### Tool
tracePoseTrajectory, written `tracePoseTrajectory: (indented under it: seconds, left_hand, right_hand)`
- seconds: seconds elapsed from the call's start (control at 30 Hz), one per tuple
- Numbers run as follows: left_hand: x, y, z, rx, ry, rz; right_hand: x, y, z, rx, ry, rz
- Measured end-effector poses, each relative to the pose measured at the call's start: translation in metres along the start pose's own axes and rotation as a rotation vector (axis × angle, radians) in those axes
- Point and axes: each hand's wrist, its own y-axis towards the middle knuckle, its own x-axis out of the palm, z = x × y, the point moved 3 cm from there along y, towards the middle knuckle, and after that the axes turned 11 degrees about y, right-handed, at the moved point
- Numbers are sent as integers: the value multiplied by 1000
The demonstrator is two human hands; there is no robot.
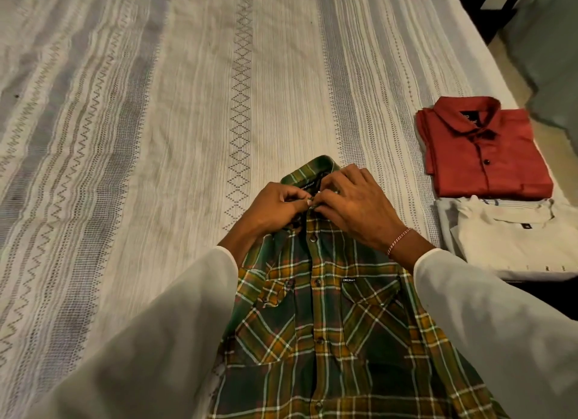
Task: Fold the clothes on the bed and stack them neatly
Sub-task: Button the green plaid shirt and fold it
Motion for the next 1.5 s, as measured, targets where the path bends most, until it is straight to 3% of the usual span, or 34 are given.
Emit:
tracePoseTrajectory:
  seconds: [0.4,0.63,0.87,1.1,1.3,1.5]
  left_hand:
    - [-3,-4,2,81,148,-47]
    - [-2,-4,3,132,210,-88]
    - [6,-2,-11,159,264,-65]
    - [5,-3,-4,284,490,63]
    - [11,-3,-8,371,624,142]
    - [12,-2,-8,435,475,51]
  right_hand:
    - [11,-15,-5,134,98,60]
    - [1,-8,-2,54,84,1]
    - [3,1,5,45,203,-170]
    - [1,7,9,46,349,-290]
    - [5,12,17,110,473,-529]
    - [5,17,8,83,242,-658]
